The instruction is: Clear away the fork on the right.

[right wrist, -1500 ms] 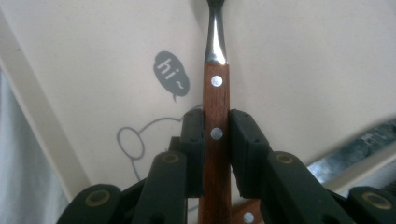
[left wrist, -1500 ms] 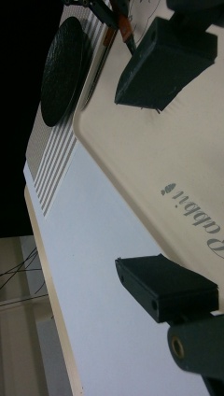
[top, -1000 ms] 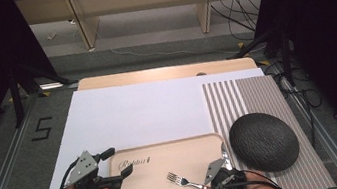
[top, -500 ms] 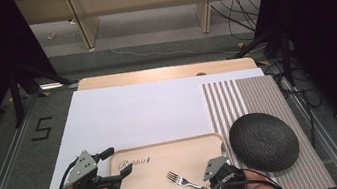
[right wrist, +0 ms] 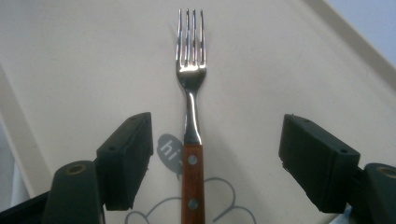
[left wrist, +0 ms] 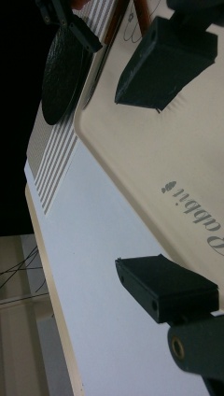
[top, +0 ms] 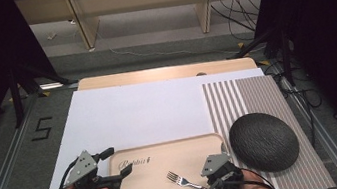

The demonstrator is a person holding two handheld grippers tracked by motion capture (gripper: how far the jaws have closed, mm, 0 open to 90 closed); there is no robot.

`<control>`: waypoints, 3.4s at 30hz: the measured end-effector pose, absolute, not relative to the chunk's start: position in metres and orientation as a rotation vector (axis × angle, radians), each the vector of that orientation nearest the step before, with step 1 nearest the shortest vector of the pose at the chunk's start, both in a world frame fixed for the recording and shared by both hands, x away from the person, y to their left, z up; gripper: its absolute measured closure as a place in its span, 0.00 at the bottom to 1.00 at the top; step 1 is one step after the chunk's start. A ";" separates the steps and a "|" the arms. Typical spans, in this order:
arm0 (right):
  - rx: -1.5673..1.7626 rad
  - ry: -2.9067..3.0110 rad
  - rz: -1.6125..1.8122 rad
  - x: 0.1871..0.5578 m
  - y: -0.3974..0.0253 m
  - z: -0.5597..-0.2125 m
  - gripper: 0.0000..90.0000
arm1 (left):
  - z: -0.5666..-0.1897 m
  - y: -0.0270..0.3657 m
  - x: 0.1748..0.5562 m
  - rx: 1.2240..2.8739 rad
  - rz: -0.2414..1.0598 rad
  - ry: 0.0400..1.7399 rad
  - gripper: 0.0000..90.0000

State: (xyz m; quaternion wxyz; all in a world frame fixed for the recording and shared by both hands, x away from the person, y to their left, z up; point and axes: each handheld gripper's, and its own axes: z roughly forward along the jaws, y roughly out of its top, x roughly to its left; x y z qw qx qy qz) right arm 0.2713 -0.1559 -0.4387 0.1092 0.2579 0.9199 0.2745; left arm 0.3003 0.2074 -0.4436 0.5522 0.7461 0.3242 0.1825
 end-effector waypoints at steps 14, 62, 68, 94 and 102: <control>0.670 2.659 0.847 0.268 -0.144 -0.444 0.60 | -0.444 0.207 0.301 1.763 0.427 0.764 0.19; 0.544 2.734 0.624 0.267 -0.126 -0.466 1.00 | -0.443 0.208 0.300 1.762 0.436 0.759 0.19; 0.590 2.712 0.586 0.270 -0.130 -0.467 1.00 | -0.443 0.209 0.300 1.766 0.438 0.751 0.19; 0.767 2.637 0.486 0.285 -0.162 -0.463 1.00 | -0.442 0.210 0.300 1.755 0.433 0.751 0.19; 0.802 2.625 0.473 0.288 -0.174 -0.462 1.00 | -0.441 0.210 0.299 1.758 0.438 0.755 0.19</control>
